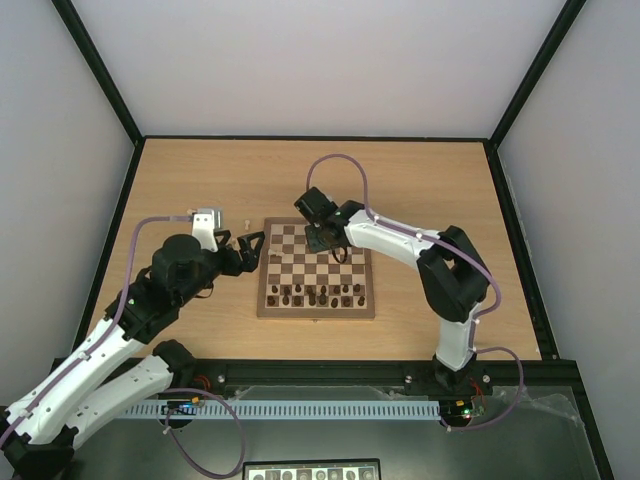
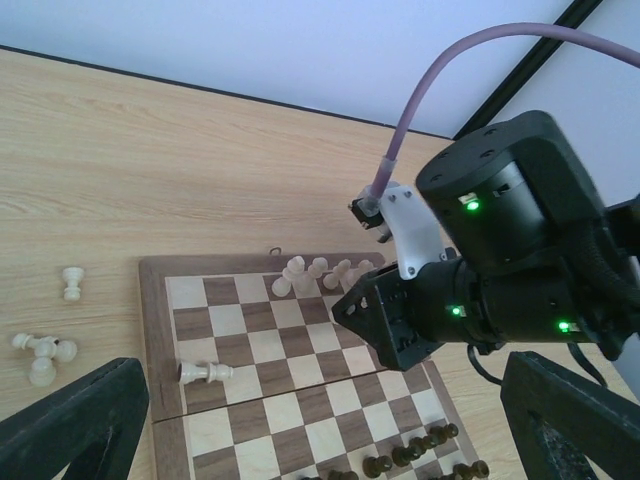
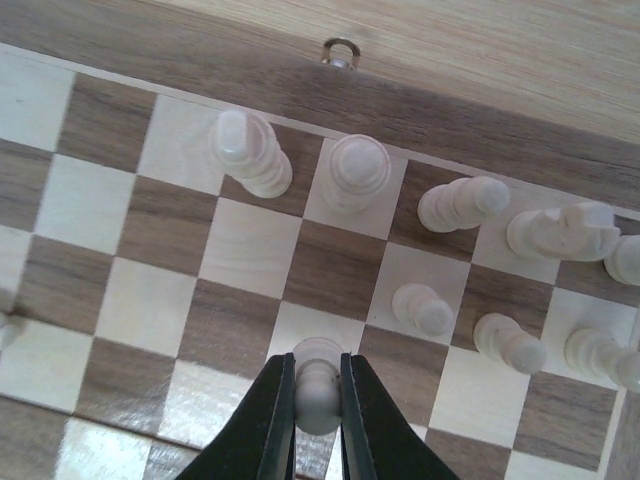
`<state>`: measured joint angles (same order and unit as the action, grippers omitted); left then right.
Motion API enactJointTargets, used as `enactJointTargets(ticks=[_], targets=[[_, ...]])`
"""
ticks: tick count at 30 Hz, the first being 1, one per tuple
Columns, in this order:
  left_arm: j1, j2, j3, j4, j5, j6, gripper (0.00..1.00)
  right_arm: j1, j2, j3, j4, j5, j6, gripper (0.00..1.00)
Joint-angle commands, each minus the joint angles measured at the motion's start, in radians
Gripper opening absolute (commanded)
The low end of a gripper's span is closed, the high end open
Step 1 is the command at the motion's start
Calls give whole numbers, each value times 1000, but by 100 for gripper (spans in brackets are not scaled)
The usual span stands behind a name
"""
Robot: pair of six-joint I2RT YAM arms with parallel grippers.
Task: Set up the chess pieces on the board
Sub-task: Place the chess piece on the chessboard.
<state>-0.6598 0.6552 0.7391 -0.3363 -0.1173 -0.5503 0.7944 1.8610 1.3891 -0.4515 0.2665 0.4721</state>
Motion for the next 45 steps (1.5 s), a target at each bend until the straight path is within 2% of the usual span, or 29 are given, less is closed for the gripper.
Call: enactJointTargets(ticks=[1,13,45], targets=[[6,-10,-11,-14,-17,4,99,6,62,47,-32,44,10,7],[6,-17,-5,-26,-36,13,100,5,143,111,-35,73,8,8],[6,-7,-6,-14,-33,19,100,-18,161,73,-12,61,11,12]])
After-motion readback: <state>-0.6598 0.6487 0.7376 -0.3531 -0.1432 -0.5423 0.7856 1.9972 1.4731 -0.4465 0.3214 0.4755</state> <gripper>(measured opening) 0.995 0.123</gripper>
